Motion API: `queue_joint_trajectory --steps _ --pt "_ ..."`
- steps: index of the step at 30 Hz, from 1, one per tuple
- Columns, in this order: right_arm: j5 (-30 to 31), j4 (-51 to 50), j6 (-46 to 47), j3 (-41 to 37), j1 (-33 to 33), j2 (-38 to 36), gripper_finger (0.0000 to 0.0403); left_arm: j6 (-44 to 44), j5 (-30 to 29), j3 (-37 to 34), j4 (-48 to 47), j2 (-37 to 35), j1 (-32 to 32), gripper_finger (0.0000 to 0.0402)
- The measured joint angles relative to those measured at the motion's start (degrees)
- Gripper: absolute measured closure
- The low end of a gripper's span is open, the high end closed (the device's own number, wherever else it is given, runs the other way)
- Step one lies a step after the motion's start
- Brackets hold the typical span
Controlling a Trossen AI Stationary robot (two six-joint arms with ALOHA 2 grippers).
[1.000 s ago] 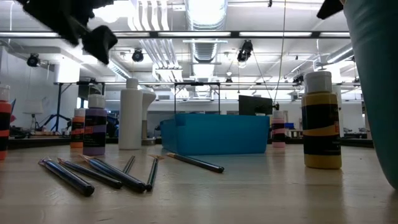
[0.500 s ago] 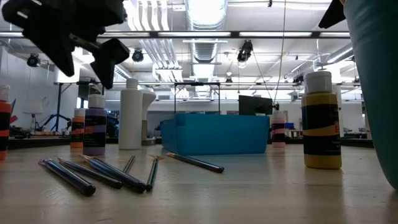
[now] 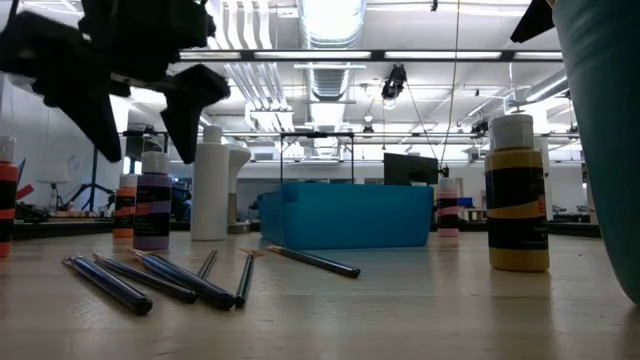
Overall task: Pick & Place Paint Supplies
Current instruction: Put the gold paint brush into the green cup
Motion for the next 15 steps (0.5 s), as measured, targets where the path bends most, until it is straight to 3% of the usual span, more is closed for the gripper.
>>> queue_joint_trajectory --steps 15 --pt "-0.02 0.15 -1.33 0.02 0.0 0.0 0.0338 5.63 -0.4 0.17 3.38 5.87 -0.22 0.0046"
